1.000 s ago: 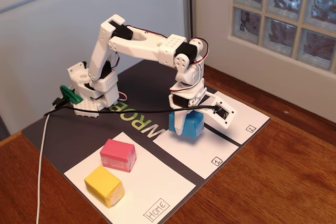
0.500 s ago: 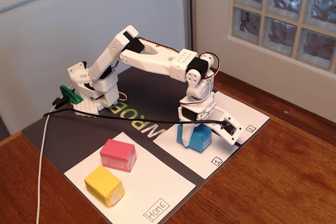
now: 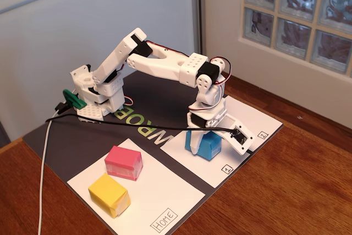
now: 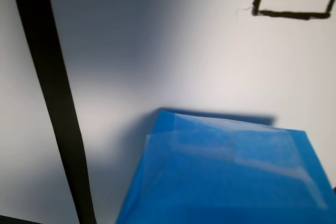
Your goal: Move box blue to zone 1
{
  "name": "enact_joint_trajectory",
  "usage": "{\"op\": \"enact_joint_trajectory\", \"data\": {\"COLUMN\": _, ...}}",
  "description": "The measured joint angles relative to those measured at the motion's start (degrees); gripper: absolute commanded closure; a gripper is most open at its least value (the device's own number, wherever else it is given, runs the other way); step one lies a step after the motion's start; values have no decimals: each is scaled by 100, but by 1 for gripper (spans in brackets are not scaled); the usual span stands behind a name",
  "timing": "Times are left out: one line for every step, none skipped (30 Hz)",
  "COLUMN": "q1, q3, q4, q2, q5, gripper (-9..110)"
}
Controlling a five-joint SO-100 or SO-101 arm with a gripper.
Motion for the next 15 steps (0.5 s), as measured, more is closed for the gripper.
{"op": "enact_joint_trajectory", "data": {"q1": 0, "q3": 0, "q4": 0, "q2": -26, "q5": 35, "gripper": 101}}
{"op": "enact_joint_trajectory", "data": {"q1": 0, "q3": -26, "q4": 0, "q2": -53, "q5": 70, "gripper": 101}}
{"op": "enact_joint_trajectory", "data": {"q1": 0, "q3": -44, "q4": 0, "q2": -79, "q5": 88, "gripper": 101}}
{"op": "enact_joint_trajectory", "data": {"q1": 0, "q3": -62, "q4": 0, "q2": -97, "q5": 97, "gripper": 101}}
{"op": "enact_joint_trajectory", "data": {"q1": 0, "q3": -62, "q4": 0, "q2": -97, "q5": 97, "gripper": 101}}
{"op": "enact_joint_trajectory", "data": {"q1": 0, "q3": -62, "q4": 0, "q2": -97, "q5": 97, "gripper": 96}}
{"op": "enact_joint_trajectory", "data": {"q1": 0, "q3": -62, "q4": 0, "q2": -97, "q5": 97, "gripper": 87}}
{"op": "enact_joint_trajectory", "data": {"q1": 0, "q3": -62, "q4": 0, "q2": -97, "q5": 97, "gripper": 77}}
{"op": "enact_joint_trajectory", "data": {"q1": 0, "q3": -62, "q4": 0, "q2": -97, "q5": 97, "gripper": 68}}
{"op": "enact_joint_trajectory", "data": {"q1": 0, "q3": -62, "q4": 0, "q2": -97, "q5": 97, "gripper": 62}}
{"op": "enact_joint_trajectory", "data": {"q1": 0, "q3": -62, "q4": 0, "q2": -114, "q5": 114, "gripper": 58}}
{"op": "enact_joint_trajectory", "data": {"q1": 0, "q3": -62, "q4": 0, "q2": -141, "q5": 149, "gripper": 55}}
{"op": "enact_joint_trajectory", "data": {"q1": -9, "q3": -62, "q4": -18, "q2": -176, "q5": 149, "gripper": 52}}
{"op": "enact_joint_trajectory", "data": {"q1": -18, "q3": -53, "q4": -53, "q2": -176, "q5": 158, "gripper": 50}}
{"op": "enact_joint_trajectory", "data": {"q1": -18, "q3": -53, "q4": -53, "q2": -176, "q5": 167, "gripper": 50}}
